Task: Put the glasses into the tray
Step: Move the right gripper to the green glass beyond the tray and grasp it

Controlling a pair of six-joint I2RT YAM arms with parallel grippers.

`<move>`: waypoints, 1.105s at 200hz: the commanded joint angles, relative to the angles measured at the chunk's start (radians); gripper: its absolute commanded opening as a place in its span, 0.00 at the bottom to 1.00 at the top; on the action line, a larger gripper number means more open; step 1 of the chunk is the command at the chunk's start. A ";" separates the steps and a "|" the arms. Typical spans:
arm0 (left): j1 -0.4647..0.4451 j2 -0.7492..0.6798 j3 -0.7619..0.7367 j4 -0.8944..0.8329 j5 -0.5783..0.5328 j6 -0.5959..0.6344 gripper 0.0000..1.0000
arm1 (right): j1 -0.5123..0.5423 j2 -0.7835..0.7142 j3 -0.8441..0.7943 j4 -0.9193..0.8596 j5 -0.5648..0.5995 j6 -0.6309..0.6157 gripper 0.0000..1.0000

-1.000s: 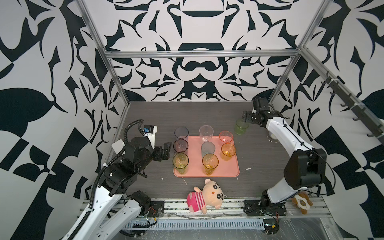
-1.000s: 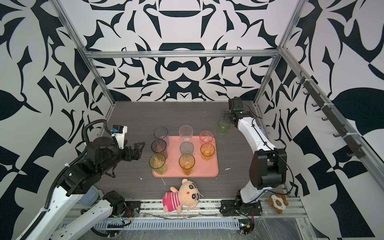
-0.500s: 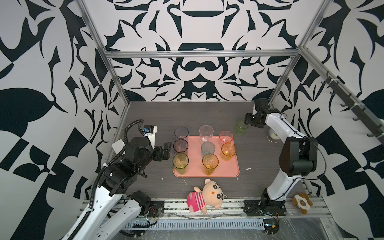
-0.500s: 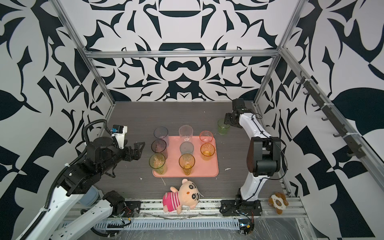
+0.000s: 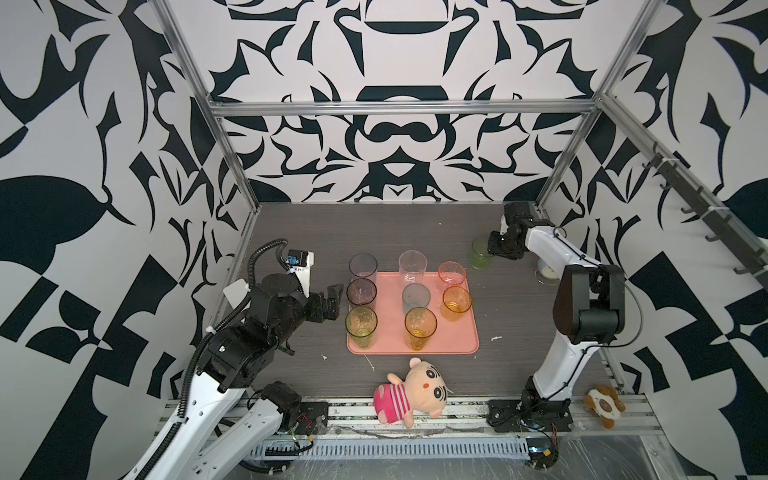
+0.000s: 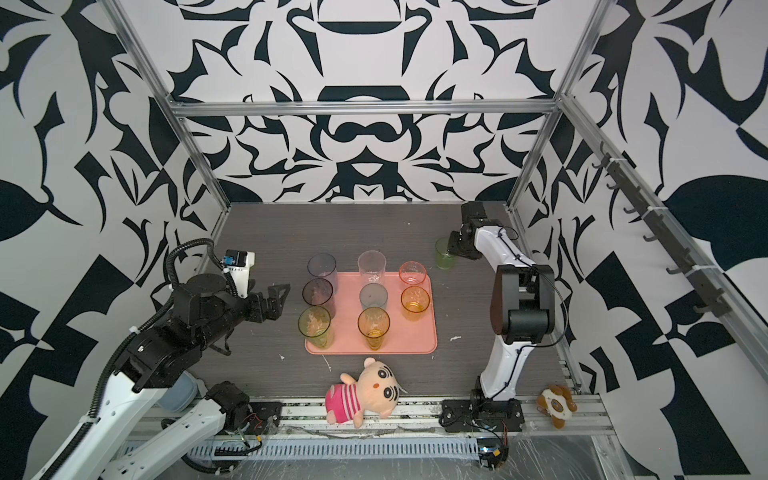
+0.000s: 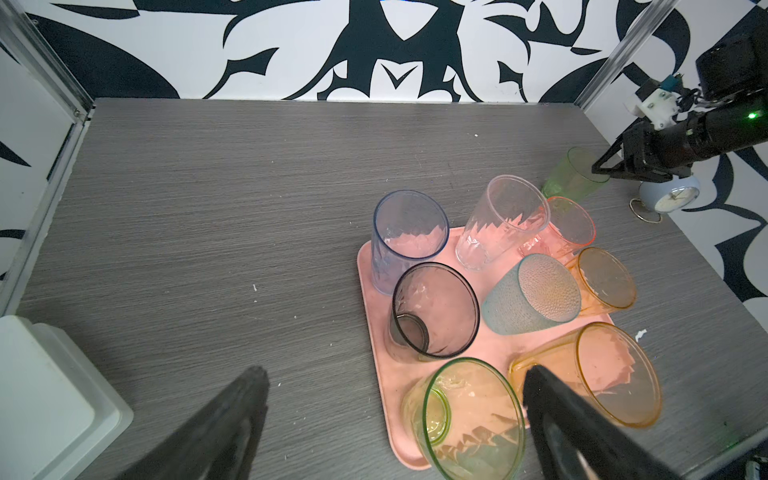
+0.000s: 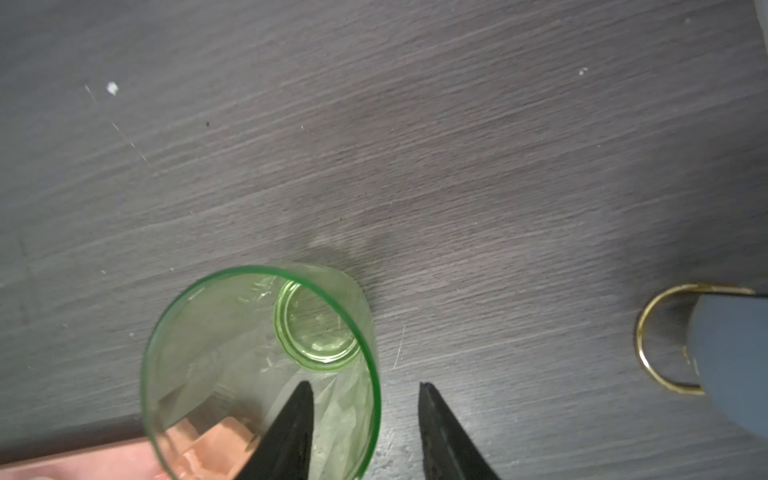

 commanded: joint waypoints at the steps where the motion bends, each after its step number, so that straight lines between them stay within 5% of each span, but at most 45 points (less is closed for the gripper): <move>1: 0.004 -0.008 -0.012 0.003 0.004 -0.007 1.00 | -0.007 -0.006 0.037 0.010 -0.012 -0.004 0.38; 221: 0.004 -0.016 -0.014 -0.002 -0.004 -0.005 0.99 | -0.014 -0.019 0.060 -0.029 -0.029 -0.029 0.00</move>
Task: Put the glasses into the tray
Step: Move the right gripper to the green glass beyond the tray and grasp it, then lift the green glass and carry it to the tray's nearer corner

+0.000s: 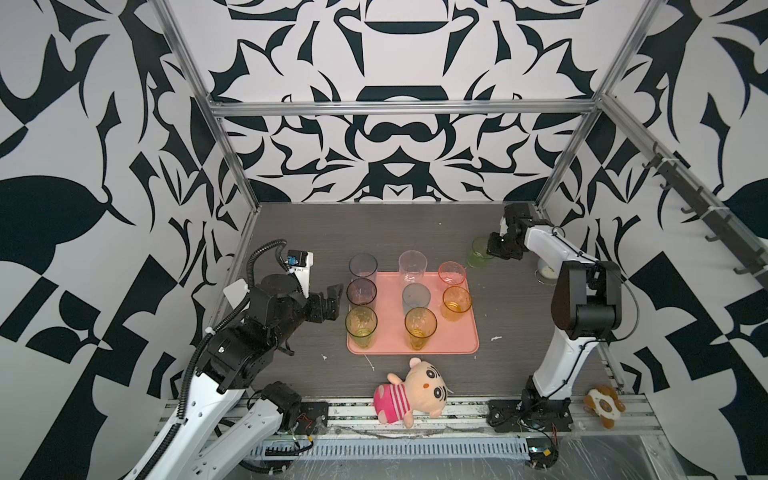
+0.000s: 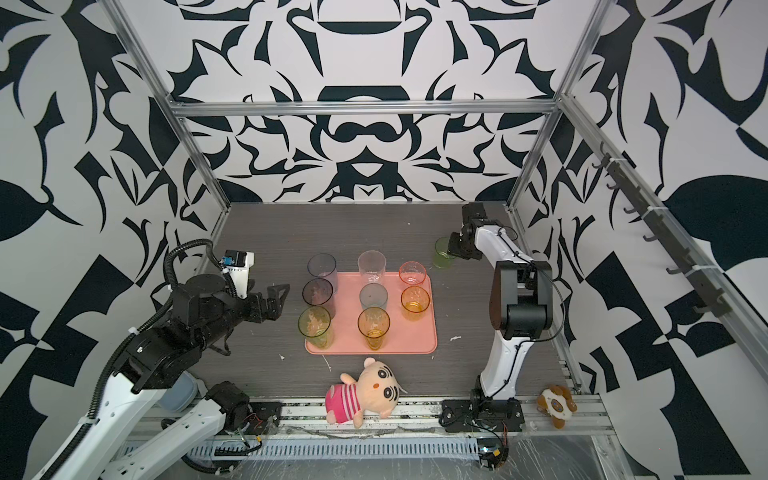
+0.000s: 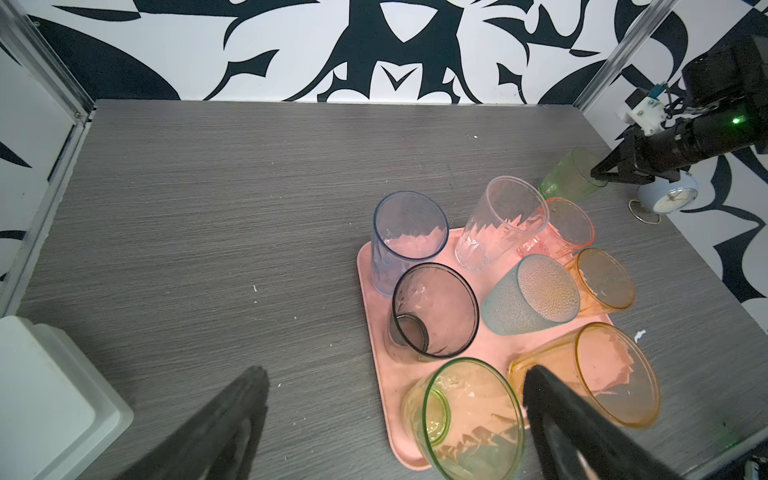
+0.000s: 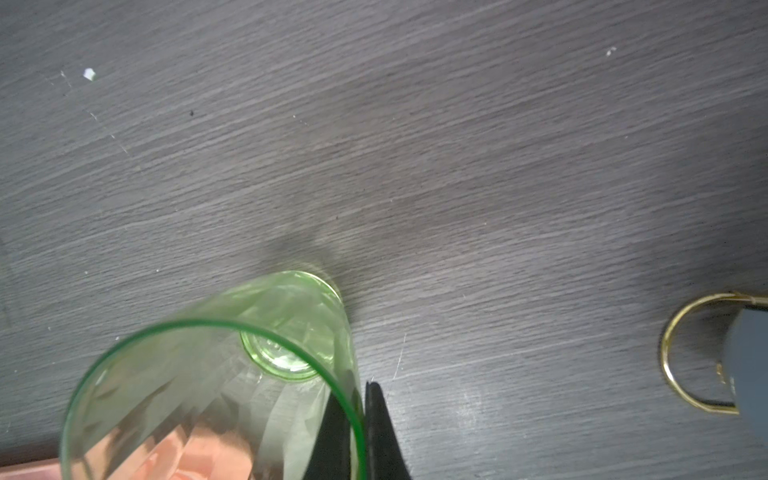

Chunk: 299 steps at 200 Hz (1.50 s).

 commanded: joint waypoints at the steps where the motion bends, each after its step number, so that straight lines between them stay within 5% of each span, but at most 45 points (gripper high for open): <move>1: 0.004 -0.008 -0.012 -0.002 -0.002 -0.005 0.99 | -0.005 -0.051 0.047 -0.026 -0.004 -0.015 0.00; 150: 0.004 -0.011 -0.013 0.002 0.003 -0.005 0.99 | 0.031 -0.371 0.120 -0.326 -0.043 -0.019 0.00; 299: 0.004 -0.007 -0.012 0.005 0.012 -0.008 0.99 | 0.365 -0.646 0.050 -0.576 0.139 0.066 0.00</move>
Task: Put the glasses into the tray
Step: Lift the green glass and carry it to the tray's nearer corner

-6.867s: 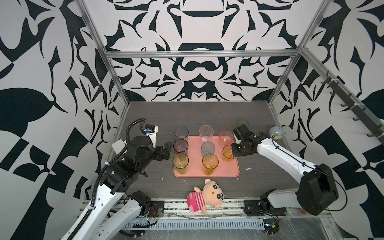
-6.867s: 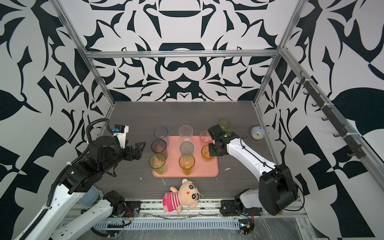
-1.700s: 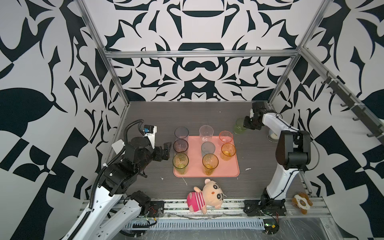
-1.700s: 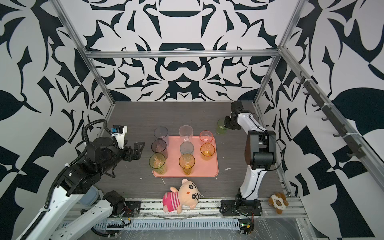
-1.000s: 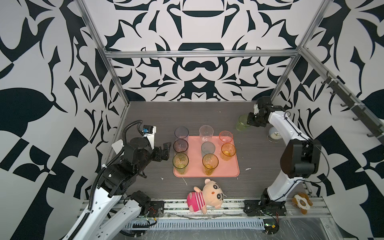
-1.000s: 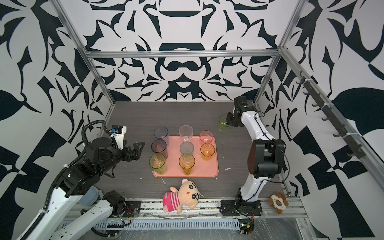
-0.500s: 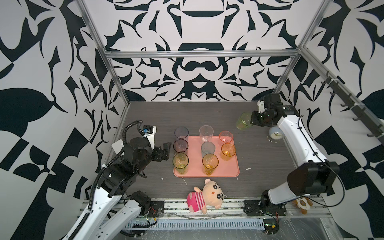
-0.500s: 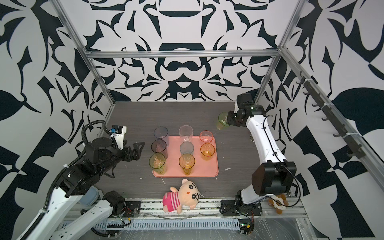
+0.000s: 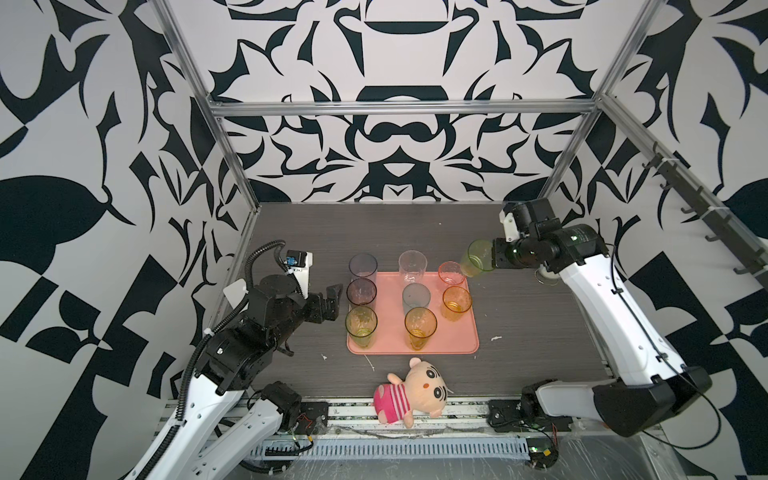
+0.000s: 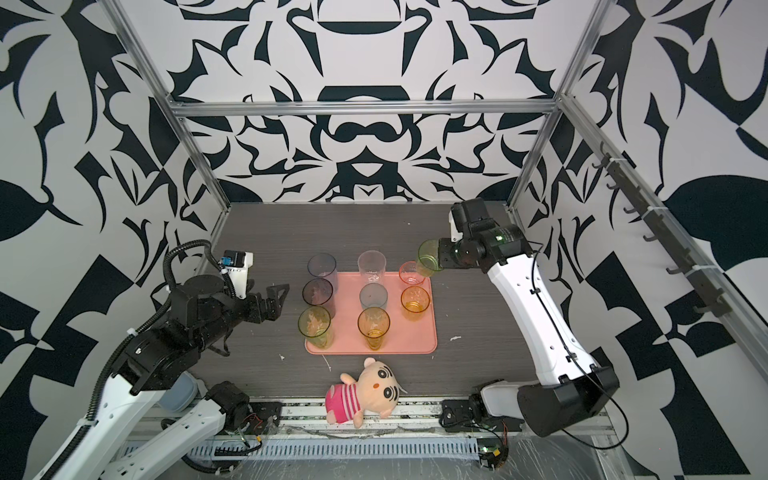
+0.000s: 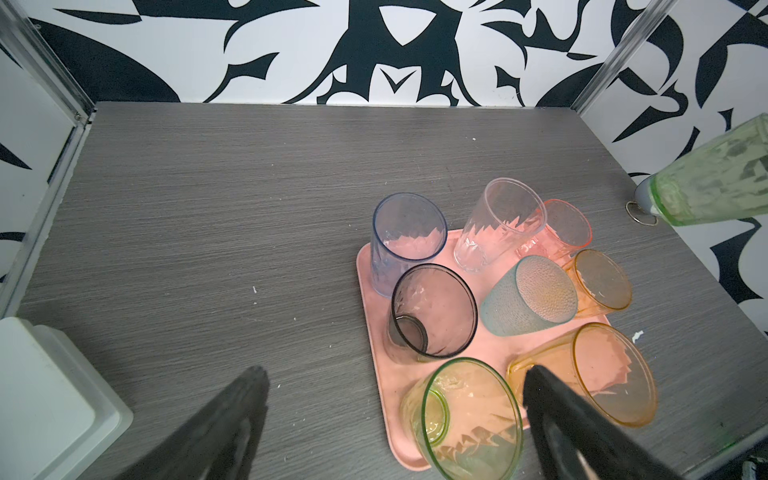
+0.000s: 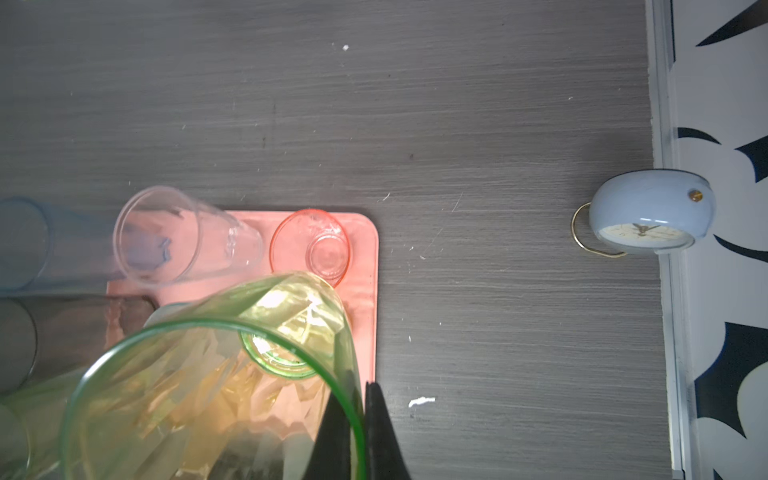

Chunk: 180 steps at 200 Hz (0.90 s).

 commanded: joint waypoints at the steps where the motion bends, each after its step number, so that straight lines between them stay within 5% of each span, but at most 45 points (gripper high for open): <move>1: 0.004 -0.002 -0.012 0.005 0.010 -0.007 0.99 | 0.045 -0.051 -0.019 -0.049 0.059 0.036 0.00; 180: 0.013 0.021 -0.015 0.036 0.057 -0.020 0.99 | 0.352 -0.287 -0.339 -0.167 0.129 0.228 0.00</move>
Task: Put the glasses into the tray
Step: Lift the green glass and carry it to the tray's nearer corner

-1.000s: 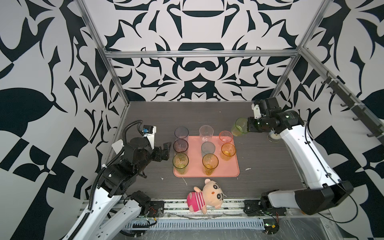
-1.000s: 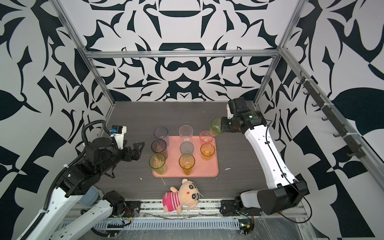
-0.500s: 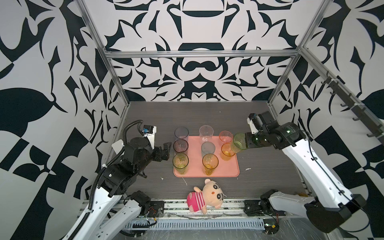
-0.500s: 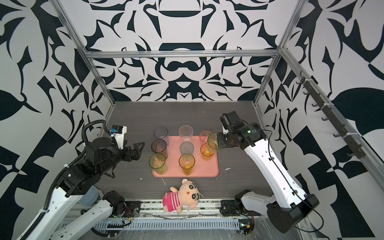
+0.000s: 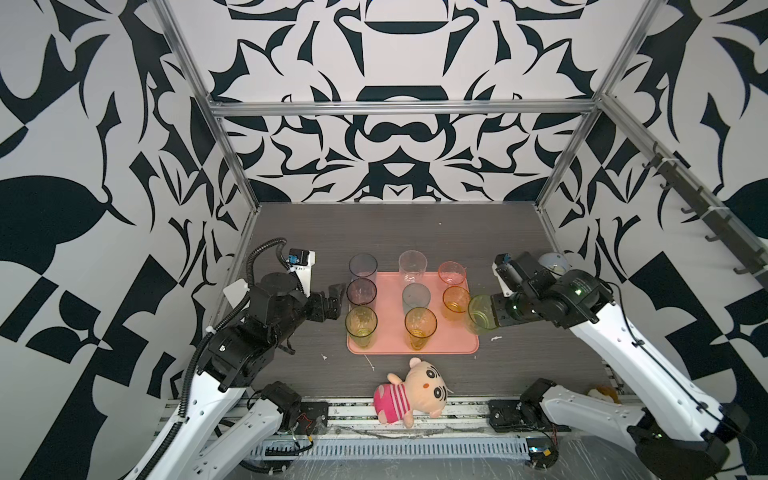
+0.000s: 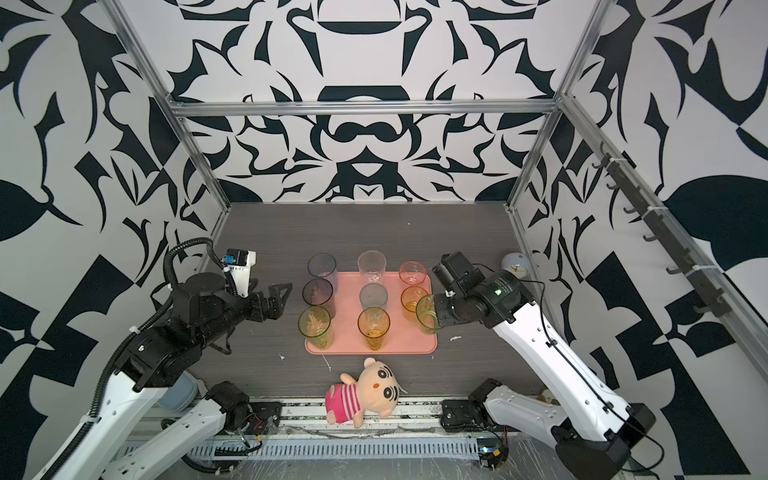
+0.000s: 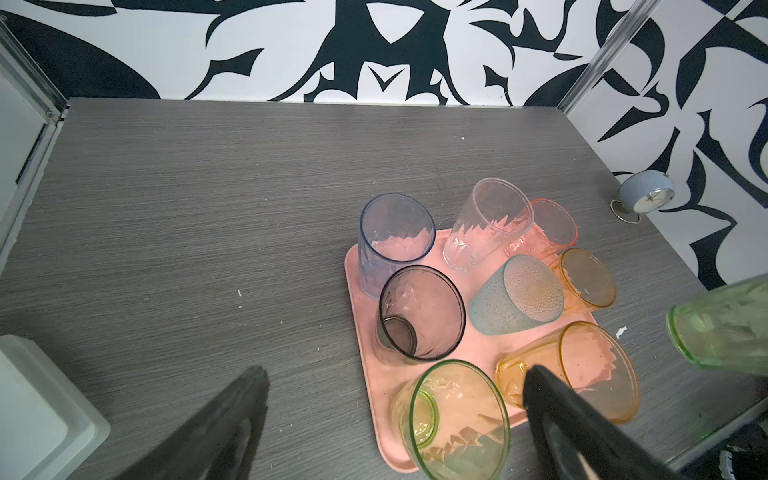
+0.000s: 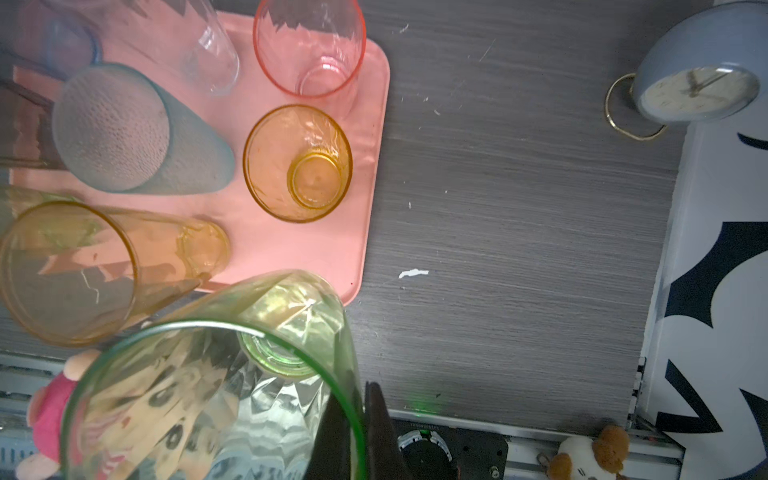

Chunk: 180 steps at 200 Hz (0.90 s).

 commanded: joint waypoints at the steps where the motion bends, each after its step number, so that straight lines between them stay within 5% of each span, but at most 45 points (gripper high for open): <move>1: 0.005 0.001 -0.015 0.017 0.012 -0.016 0.99 | 0.039 -0.028 -0.045 0.023 0.020 0.064 0.00; 180: 0.005 -0.002 -0.021 0.028 0.011 -0.037 0.99 | 0.132 -0.043 -0.375 0.338 0.075 0.197 0.00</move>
